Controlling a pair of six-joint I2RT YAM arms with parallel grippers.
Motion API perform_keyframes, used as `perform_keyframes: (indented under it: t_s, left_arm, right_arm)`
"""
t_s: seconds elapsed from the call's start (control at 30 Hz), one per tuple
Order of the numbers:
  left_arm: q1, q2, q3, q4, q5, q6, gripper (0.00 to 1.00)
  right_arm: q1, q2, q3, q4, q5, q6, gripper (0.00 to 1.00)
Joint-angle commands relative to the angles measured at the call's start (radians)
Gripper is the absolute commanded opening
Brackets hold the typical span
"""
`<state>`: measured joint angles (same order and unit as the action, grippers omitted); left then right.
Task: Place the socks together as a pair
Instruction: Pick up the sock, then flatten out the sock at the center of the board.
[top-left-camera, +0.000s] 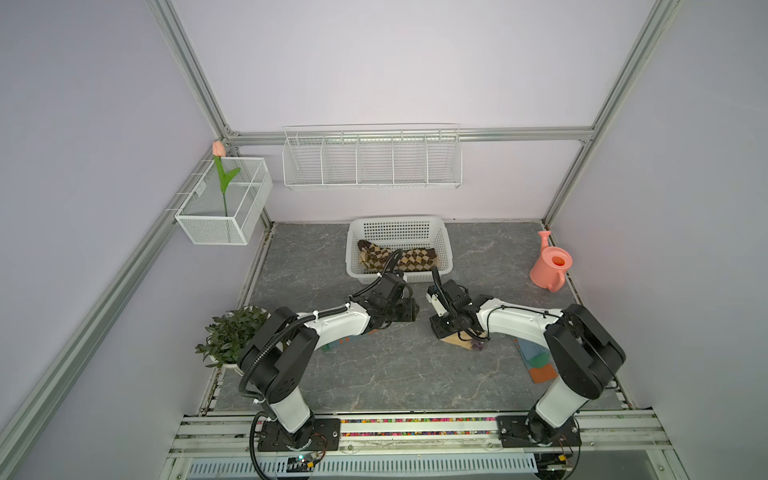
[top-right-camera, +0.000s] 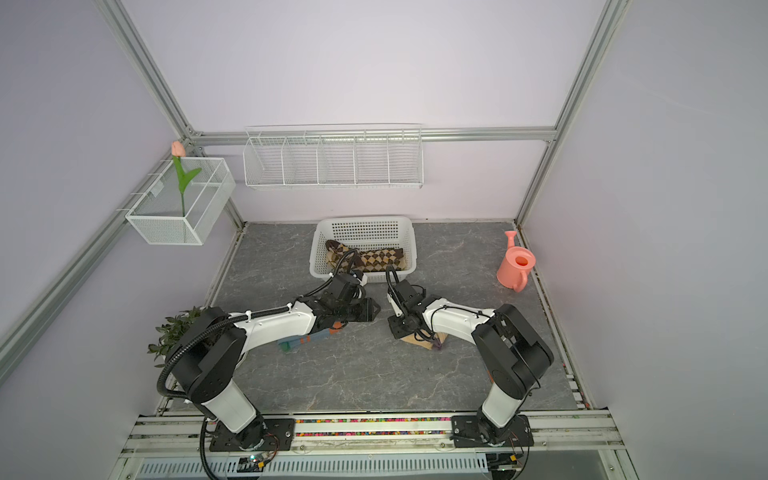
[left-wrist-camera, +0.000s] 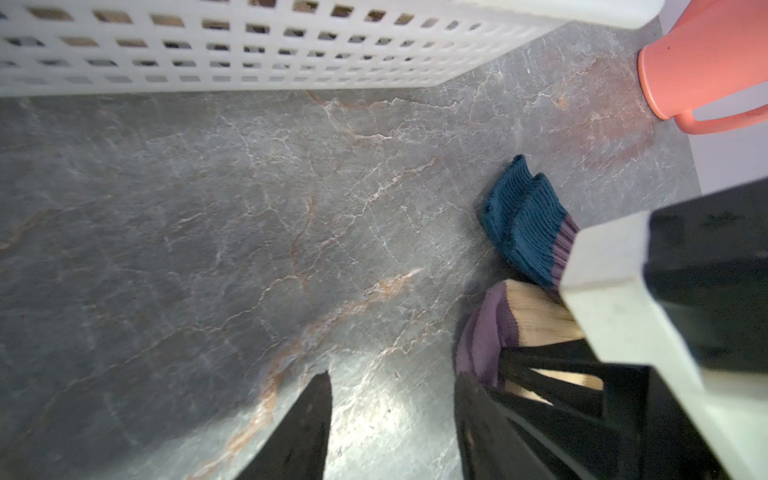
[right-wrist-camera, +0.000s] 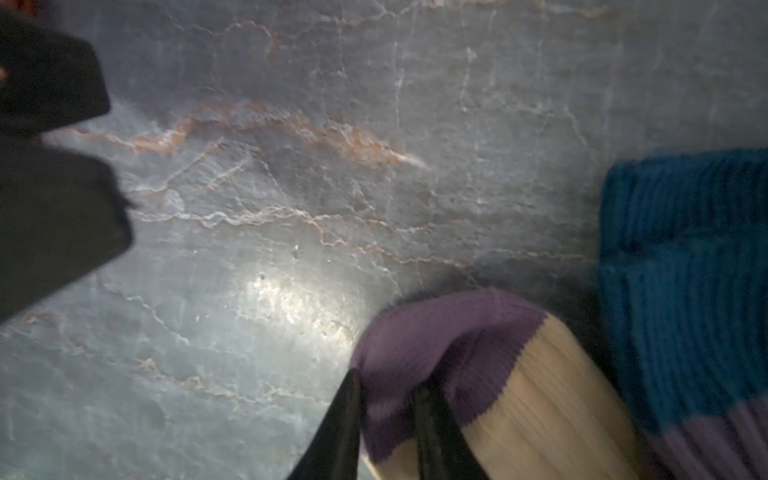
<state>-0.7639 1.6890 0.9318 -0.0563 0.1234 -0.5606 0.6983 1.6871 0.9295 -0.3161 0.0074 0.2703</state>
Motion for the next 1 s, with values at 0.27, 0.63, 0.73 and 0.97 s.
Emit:
perform_keyframes:
  t_s: [0.27,0.63,0.73,0.97]
  left_arm:
    - [-0.001,0.009,-0.016,0.055,0.016,-0.027,0.49]
    - [-0.013,0.036,0.001,0.049,0.041,-0.024,0.49]
    - [-0.034,0.071,0.048,-0.026,0.036,0.003,0.5]
    - [-0.049,0.065,0.062,-0.185,-0.063,0.029,0.48]
  right_arm:
    - [0.004,-0.186,-0.011,-0.067,-0.014,0.008,0.08]
    - [-0.062,-0.491,0.046,-0.199,-0.003,-0.026,0.07]
    - [-0.098,-0.528,0.115,-0.252,0.012,-0.052,0.07]
    - [-0.13,-0.608,0.218,-0.335,0.044,-0.087,0.08]
